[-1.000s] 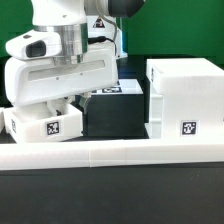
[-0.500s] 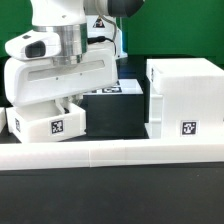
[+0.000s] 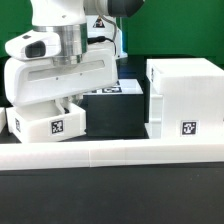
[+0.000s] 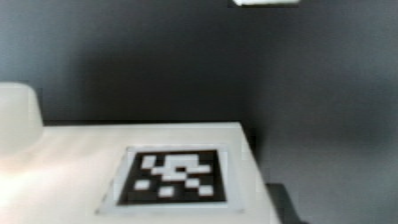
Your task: Assemble drawer
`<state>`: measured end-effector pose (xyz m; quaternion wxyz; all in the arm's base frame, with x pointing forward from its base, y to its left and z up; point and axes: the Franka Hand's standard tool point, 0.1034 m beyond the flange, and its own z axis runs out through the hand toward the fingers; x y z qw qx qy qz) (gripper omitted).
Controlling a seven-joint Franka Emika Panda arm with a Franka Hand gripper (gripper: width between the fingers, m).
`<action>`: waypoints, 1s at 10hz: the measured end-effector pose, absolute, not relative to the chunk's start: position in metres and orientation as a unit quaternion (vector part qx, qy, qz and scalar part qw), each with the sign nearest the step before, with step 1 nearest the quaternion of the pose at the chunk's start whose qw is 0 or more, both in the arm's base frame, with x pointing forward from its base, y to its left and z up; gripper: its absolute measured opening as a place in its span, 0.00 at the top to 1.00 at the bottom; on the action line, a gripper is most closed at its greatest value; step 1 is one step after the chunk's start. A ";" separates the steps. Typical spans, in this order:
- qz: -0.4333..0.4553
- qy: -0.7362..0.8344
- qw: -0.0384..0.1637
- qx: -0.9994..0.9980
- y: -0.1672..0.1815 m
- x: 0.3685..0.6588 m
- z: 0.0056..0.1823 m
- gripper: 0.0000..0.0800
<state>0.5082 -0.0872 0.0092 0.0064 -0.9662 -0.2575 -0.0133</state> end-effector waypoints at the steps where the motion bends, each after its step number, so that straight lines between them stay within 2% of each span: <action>1: -0.010 -0.292 0.004 -0.956 -0.077 0.509 0.022 0.95; 2: -0.009 -0.315 0.003 -0.949 -0.073 0.509 0.028 0.95; 7: 0.003 -0.362 0.009 -0.932 -0.071 0.505 0.026 0.95; 10: 0.007 -0.498 -0.003 -0.867 -0.063 0.507 0.026 0.95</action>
Offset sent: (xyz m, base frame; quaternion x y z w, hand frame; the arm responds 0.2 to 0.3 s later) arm -0.0059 0.0076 0.0138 0.0296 -0.0501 -0.0851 0.9947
